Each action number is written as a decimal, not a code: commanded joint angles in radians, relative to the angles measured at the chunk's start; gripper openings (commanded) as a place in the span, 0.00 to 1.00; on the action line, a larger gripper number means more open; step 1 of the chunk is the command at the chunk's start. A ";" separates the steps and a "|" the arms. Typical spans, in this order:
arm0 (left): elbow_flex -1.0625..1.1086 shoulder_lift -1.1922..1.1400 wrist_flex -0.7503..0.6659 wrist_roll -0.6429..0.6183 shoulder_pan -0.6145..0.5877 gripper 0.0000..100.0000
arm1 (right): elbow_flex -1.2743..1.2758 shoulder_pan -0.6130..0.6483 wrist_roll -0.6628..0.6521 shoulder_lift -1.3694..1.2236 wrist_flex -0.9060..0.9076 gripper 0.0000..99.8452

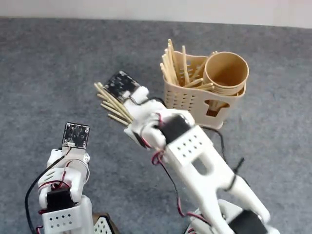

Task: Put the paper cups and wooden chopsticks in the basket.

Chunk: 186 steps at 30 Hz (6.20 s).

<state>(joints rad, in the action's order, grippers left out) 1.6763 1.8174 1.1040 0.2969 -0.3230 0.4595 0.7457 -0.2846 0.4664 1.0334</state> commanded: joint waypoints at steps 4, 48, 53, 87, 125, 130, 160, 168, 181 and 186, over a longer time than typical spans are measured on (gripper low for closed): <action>0.019 0.013 0.002 0.008 0.008 0.09 | 0.122 -0.008 0.153 0.206 -0.202 0.01; 0.019 0.007 -0.005 0.006 -0.002 0.09 | 0.262 -0.317 0.157 0.693 -0.809 0.01; 0.019 0.007 -0.005 0.006 -0.002 0.09 | 0.410 -0.378 0.157 0.694 -1.041 0.01; 0.019 0.007 -0.005 0.006 -0.002 0.09 | 0.608 -0.437 0.150 0.202 -1.520 0.02; 0.019 0.007 -0.005 0.006 -0.002 0.09 | 0.381 -0.354 0.157 0.628 -0.544 0.11; 0.019 0.007 -0.005 0.006 -0.002 0.09 | 0.232 -0.280 0.152 0.627 -0.317 0.11; 0.019 0.007 -0.005 0.008 -0.004 0.09 | -0.070 -0.041 0.015 -0.291 -0.145 0.11; 0.019 0.007 -0.005 0.008 -0.004 0.09 | -0.229 -0.044 0.017 -0.545 -0.145 0.11; 0.019 0.007 -0.005 0.008 -0.007 0.09 | -0.346 -0.058 -0.046 -0.751 -0.143 0.11; 0.019 0.007 -0.005 0.008 -0.007 0.09 | -0.340 -0.058 -0.106 -0.777 -0.139 0.06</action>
<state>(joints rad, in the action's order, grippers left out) 1.6763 1.8174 1.1040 0.2969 -0.3230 0.1634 0.6951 -0.3552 -0.3191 0.8907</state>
